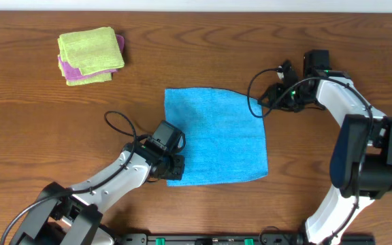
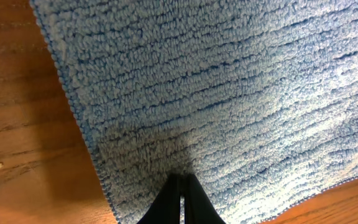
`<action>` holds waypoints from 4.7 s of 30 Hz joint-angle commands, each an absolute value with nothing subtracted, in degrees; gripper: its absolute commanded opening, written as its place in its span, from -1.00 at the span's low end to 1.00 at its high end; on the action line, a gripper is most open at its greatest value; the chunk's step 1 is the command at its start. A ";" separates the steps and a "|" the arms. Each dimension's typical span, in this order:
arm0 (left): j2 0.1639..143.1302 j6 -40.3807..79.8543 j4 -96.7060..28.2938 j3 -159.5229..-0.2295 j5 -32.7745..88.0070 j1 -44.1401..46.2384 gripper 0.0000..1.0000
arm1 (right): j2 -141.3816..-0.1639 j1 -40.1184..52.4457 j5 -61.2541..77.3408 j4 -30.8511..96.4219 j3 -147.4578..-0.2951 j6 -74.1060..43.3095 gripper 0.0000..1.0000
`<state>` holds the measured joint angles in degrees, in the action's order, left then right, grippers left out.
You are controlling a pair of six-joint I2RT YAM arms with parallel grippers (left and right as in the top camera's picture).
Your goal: Fold the cloth
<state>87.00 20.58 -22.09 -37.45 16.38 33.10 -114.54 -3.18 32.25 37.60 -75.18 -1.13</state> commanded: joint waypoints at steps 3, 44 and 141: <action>88.38 20.82 -23.73 -34.87 16.58 33.52 -0.88 | -117.30 -2.90 35.38 37.10 -75.85 -4.25 -0.22; 88.38 20.75 -22.37 -34.87 16.58 33.52 -0.88 | -121.32 -1.43 48.75 28.58 -75.85 -16.05 -0.14; 88.38 20.80 -20.88 -34.87 18.02 33.52 -0.88 | -114.78 -2.85 48.69 13.47 -60.95 -13.58 0.11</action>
<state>86.87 20.80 -20.51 -36.82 18.02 33.10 -114.02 -3.53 47.59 14.39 -60.80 -10.94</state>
